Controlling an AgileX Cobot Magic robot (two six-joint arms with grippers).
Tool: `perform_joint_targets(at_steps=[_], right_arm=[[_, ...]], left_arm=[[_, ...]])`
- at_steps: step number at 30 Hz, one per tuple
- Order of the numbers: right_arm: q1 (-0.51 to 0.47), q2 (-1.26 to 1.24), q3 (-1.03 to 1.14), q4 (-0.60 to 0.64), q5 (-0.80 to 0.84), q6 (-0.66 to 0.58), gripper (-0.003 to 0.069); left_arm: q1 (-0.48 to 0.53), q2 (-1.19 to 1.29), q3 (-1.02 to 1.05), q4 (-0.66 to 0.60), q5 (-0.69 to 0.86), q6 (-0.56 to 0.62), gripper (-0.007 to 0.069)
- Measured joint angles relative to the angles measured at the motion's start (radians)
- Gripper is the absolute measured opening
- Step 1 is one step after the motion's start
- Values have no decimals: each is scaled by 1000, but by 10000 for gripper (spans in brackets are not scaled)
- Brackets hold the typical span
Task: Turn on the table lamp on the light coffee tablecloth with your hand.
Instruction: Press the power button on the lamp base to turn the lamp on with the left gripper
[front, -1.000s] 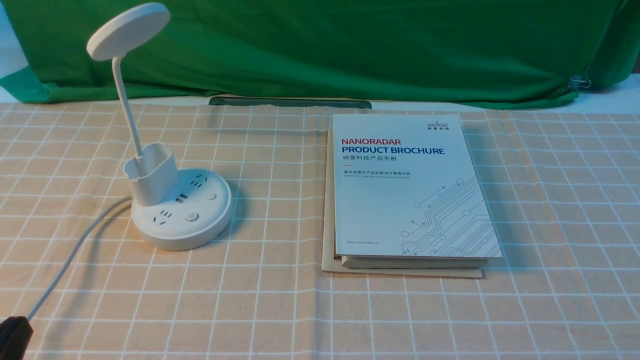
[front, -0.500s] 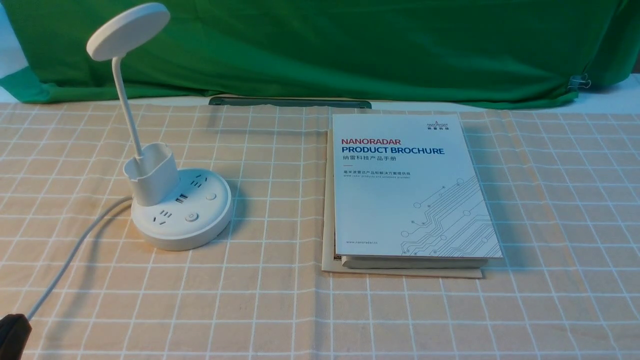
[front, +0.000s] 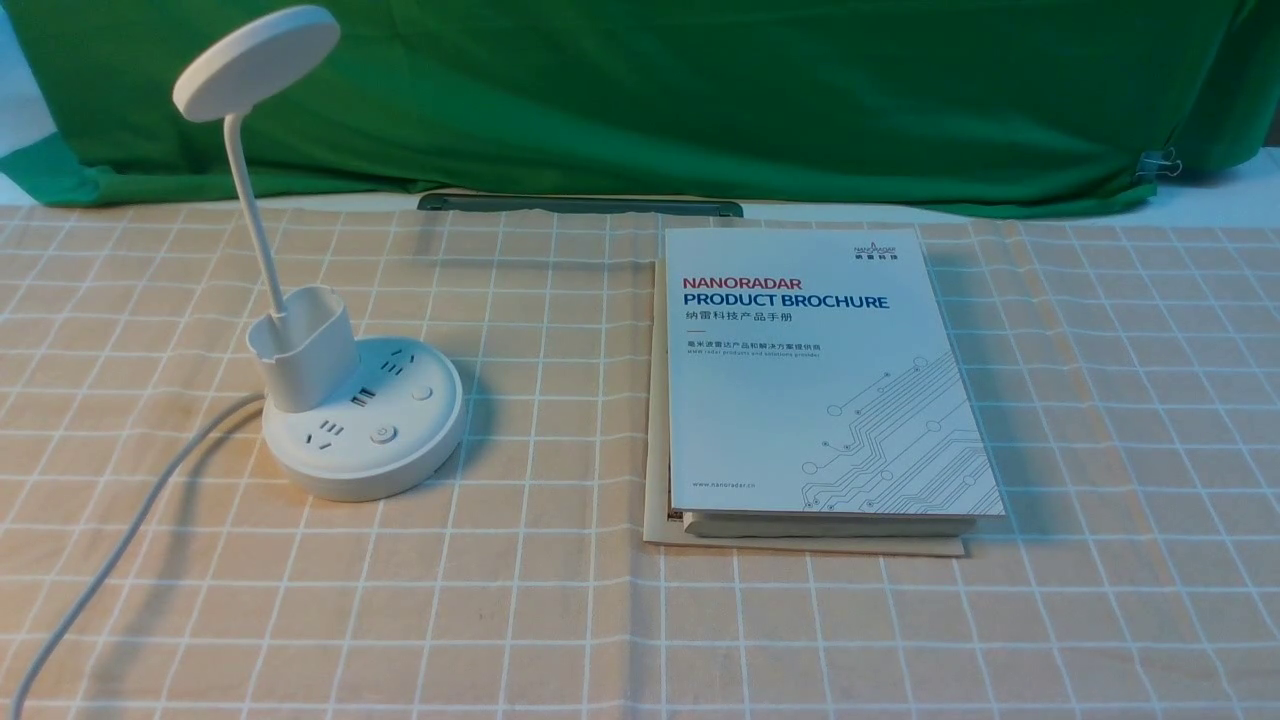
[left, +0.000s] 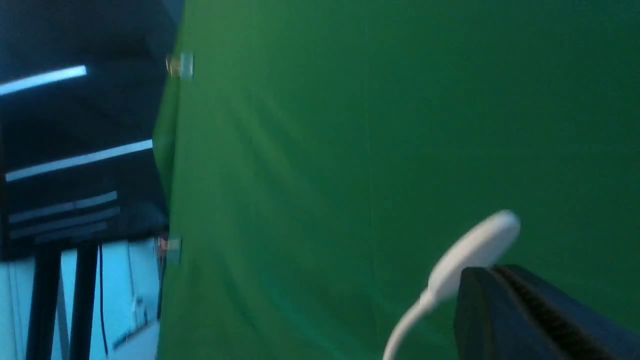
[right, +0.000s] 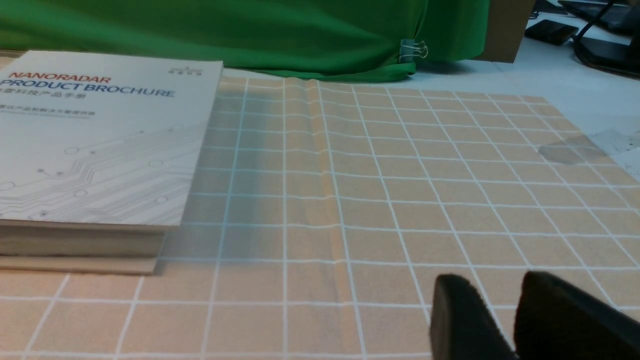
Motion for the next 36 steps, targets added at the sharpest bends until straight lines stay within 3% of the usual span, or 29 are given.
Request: perform_joint_targets(at_steps=[5,8,11,15,18,22,30,32,36], right_arm=[[0,0,0,0,1,0,238],[0,0,0,0,1,0,238],[0,0,0,0,1,0,238],[0,0,0,0,1,0,238],[0,0,0,0,1,0,238],[0,0,0,0,1,0,238],[0,0,0,0,1,0,238],[0,0,0,0,1,0,238],[0,0,0,0,1,0,238]], left_arm=[[0,0,0,47,-320,-48,21],[0,-3,-36,83,-364,-118,21],[0,-4,-162,128,-216,-206,21],[0,76,-478,212,342,-272,21],[0,206,-573,228,645,-273,21],[0,381,-578,207,918,-285,21],[0,722,-572,-92,1071,-255,21],[0,856,-586,-238,1114,-137,21],[0,1017,-609,-353,1145,-8,21]])
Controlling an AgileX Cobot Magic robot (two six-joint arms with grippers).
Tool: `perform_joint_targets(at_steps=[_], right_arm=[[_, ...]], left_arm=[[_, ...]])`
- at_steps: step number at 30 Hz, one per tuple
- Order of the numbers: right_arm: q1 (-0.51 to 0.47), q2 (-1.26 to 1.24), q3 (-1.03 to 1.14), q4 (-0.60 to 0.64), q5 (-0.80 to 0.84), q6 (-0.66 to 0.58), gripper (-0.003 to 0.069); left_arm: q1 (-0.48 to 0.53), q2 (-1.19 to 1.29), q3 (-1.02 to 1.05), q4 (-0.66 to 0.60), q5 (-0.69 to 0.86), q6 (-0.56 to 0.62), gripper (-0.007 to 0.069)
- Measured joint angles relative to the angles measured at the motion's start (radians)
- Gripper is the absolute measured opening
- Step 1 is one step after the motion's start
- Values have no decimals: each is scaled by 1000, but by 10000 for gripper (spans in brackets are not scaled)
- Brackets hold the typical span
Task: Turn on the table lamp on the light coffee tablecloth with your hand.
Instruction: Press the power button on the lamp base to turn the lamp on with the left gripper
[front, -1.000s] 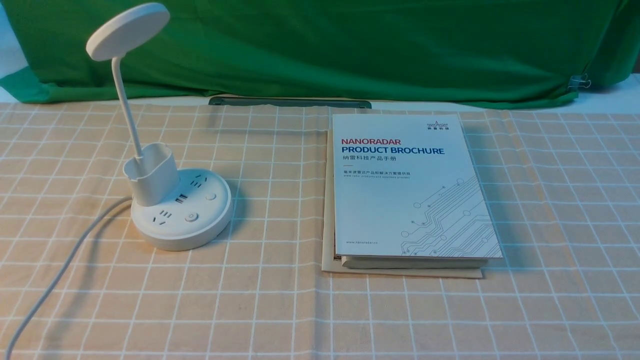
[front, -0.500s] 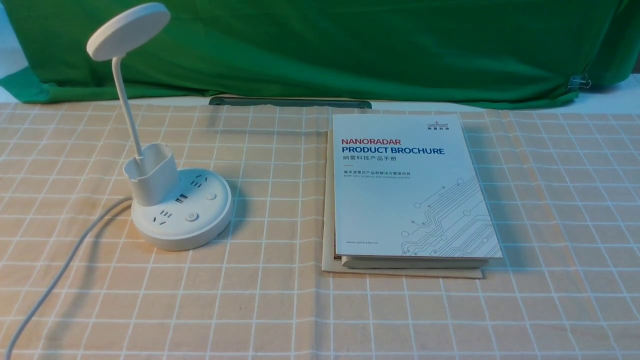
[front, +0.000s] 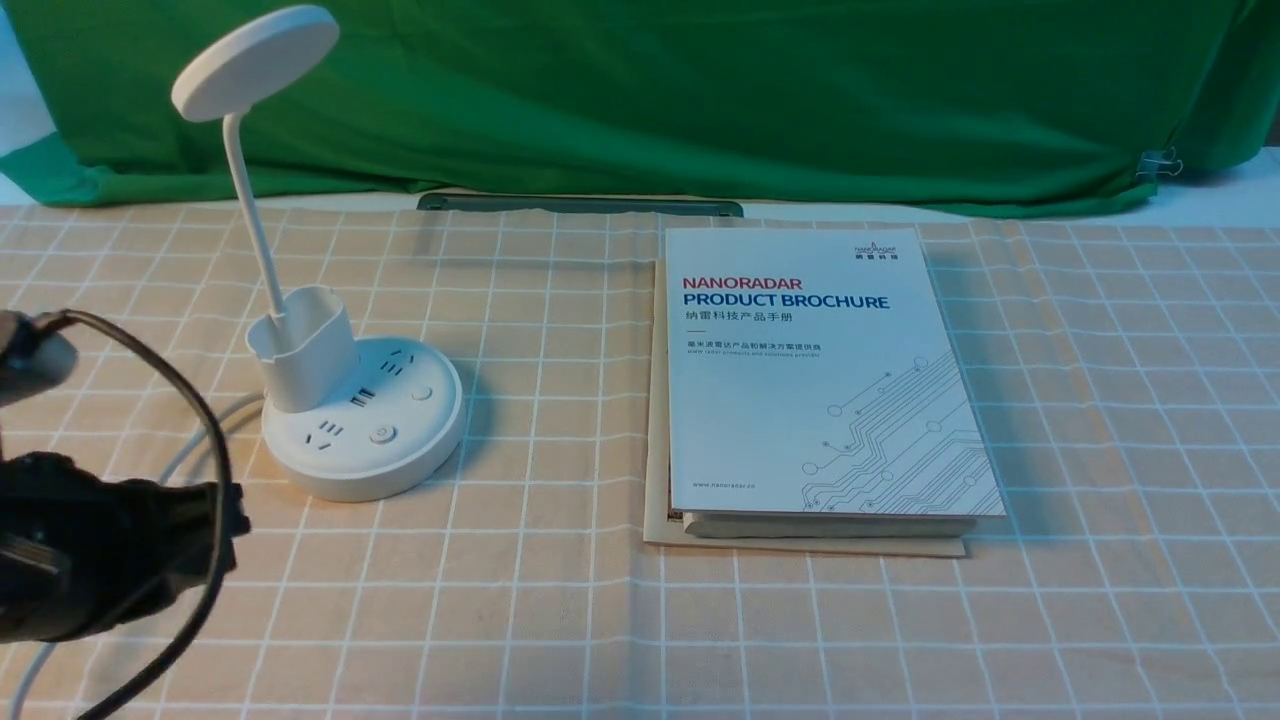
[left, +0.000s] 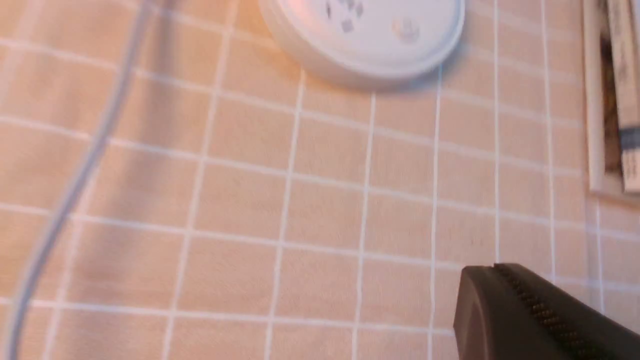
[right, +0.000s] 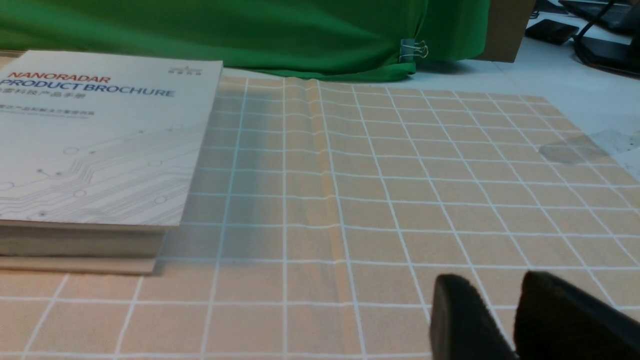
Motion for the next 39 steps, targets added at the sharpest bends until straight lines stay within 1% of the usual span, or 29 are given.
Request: perform_joint_targets(at_steps=[4,7,14,18,20,21,22,23,24,25,26,27,31,33,35,39], right_arm=[[0,0,0,0,0,0,238],[0,0,0,0,0,0,238],[0,0,0,0,0,0,239],[0,0,0,0,0,0,239],[0,0,0,0,0,0,239],[0,0,0,0,0,0,239],[0,0,0,0,0,0,239],[0,0,0,0,0,0,239],[0,0,0,0,0,0,239],[0,0,0,0,0,0,239],[0,0,0,0,0,0,239],[0,0,0,0,0,0,239],[0,0,0,0,0,0,239],[0,0,0,0,0,0,239],[0,0,0,0,0,0,239],[0,0,0,0,0,0,239]], left_arm=[[0,122,-15,-26,7,58,21],[0,172,-22,-29,11,70,21],[0,182,-32,-34,11,83,21],[-8,184,-32,-75,11,100,21],[-29,184,-32,-93,6,112,21],[-65,186,-32,-109,-7,116,21],[-77,188,-32,-112,-10,116,21],[-133,194,-32,-118,-27,116,21],[-168,199,-32,-115,-39,115,21],[-207,211,-32,-100,-61,97,21],[-213,213,-32,-96,-69,87,21],[-249,229,-32,-57,-104,38,21],[-275,262,-38,14,-141,-47,21],[-276,274,-51,28,-134,-54,21],[-276,321,-115,65,-87,-64,21],[-284,401,-225,72,-23,-72,21]])
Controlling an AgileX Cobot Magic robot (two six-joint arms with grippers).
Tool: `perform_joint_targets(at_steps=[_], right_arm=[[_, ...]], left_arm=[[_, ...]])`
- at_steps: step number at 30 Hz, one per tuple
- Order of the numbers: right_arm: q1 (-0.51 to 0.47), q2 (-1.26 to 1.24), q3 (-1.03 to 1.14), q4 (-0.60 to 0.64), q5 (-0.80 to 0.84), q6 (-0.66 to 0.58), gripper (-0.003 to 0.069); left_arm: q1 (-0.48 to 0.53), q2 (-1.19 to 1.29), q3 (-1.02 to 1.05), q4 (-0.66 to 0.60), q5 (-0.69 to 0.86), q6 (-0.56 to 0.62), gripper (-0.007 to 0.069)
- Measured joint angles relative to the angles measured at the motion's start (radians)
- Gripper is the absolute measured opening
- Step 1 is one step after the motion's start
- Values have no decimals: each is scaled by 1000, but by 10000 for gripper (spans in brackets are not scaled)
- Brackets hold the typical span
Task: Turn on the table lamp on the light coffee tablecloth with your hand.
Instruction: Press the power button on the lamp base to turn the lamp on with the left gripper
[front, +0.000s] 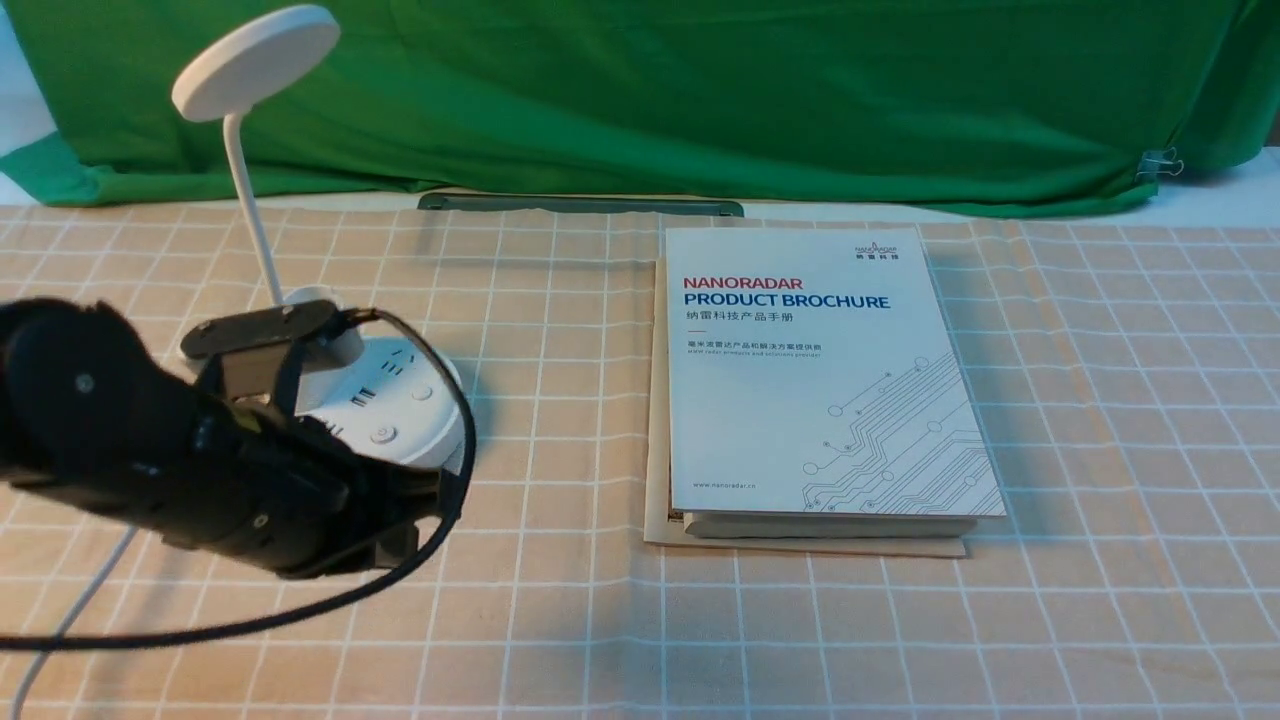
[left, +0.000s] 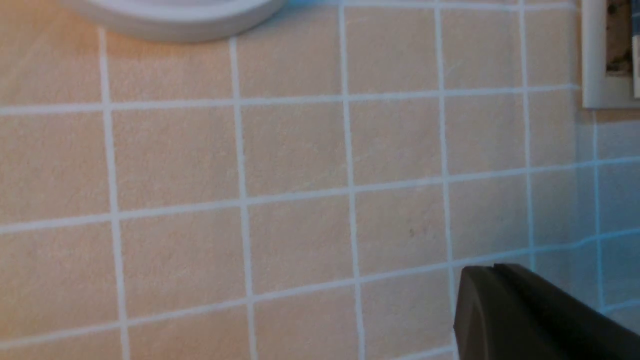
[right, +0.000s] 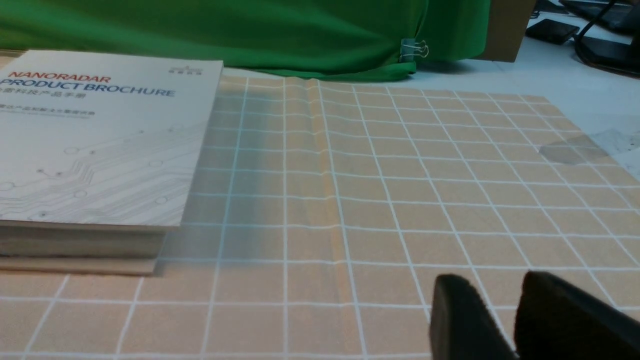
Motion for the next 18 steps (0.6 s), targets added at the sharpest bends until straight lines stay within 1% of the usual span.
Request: perform_joint_targets(at_steps=[5,8,9,12,16,17,18], right_arm=[[0,0,0,0,0,0,239],[0,0,0,0,0,0,239],[0,0,0,0,0,0,239],[0,0,0,0,0,0,239],[0,0,0,0,0,0,239],[0,0,0,0,0,0,239],[0,0,0,0,0,0,239]], left_arm=[[-66,127,-122,16,63,22,21],[-102,183,-174,67,61,17,21],[-104,192,-185,80,54,8,21],[-102,233,-249,178,9,-68,21],[-88,285,-326,289,-4,-128,21],[-88,288,-333,295,-4,-132,21],[-83,308,-356,336,-11,-152,21]])
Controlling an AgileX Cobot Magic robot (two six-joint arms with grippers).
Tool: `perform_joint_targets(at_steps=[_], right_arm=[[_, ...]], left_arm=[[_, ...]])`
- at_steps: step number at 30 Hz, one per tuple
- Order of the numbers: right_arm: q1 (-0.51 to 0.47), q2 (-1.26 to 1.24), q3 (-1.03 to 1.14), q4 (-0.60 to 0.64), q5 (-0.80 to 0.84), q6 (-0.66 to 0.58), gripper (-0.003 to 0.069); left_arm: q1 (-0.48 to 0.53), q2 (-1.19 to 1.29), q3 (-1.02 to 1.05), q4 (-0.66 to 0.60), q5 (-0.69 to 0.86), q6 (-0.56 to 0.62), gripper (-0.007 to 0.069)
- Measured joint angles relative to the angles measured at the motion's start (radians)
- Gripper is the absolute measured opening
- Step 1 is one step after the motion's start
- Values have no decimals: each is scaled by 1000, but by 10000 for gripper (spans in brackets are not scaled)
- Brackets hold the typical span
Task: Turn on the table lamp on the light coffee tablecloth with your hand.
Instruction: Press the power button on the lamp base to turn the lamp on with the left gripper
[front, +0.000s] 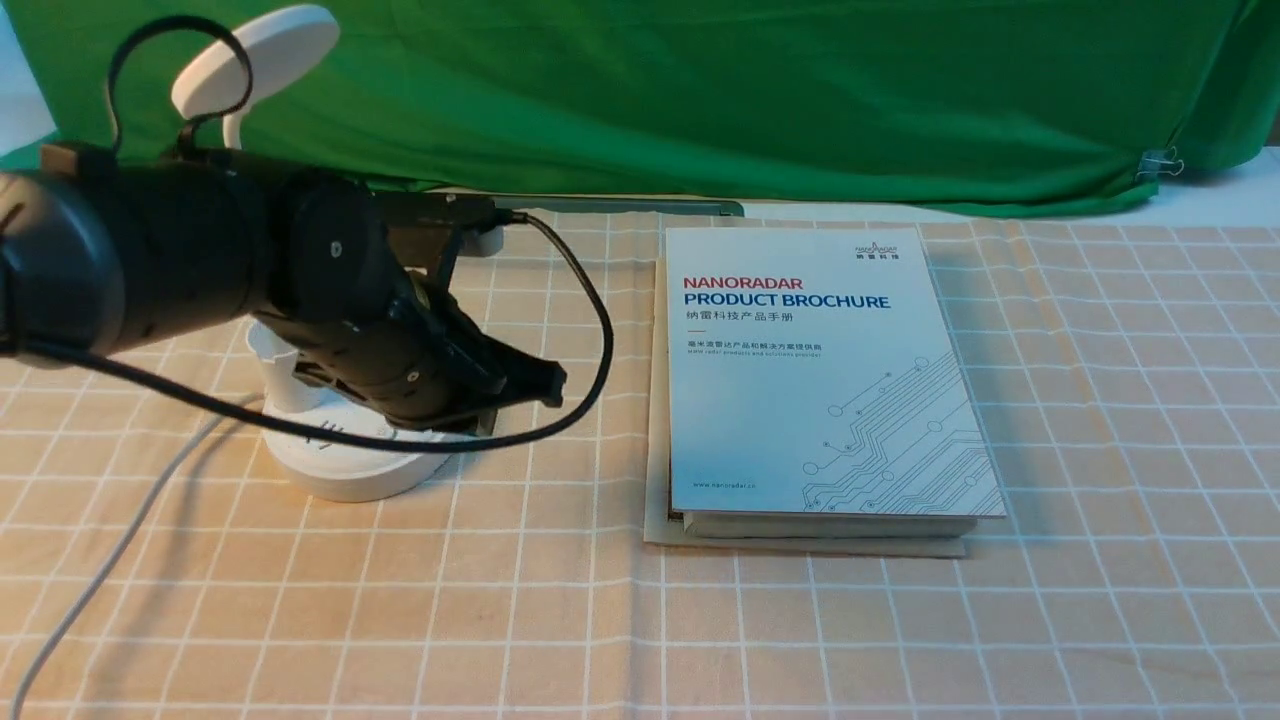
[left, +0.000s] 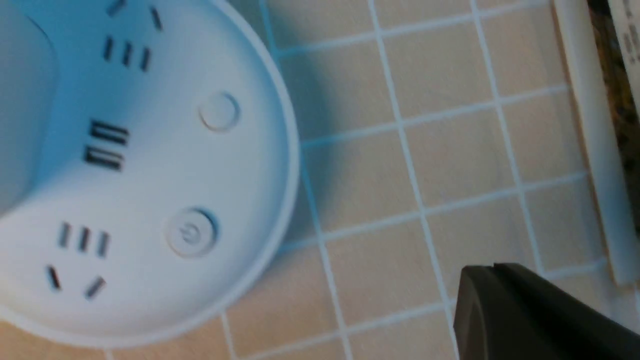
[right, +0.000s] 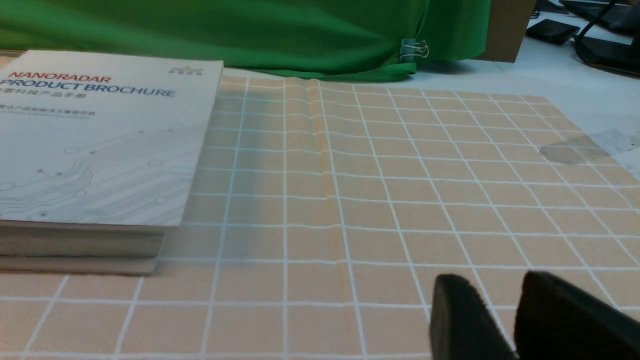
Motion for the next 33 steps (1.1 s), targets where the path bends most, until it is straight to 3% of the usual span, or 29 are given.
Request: perform_joint_targets(at_steps=[6,12,21,33], right_arm=[[0,0,0,0,0,0,239],[0,0,0,0,0,0,239],[0,0,0,0,0,0,241],[0,0,0,0,0,0,241]], left_arm=[[14,67,-33,157,-71,-137,21],[16,101,-34,225,-111,-200,21],[67,130,-37,235,-161,-268,21],[78,130,-38,237,-205,-272,21]])
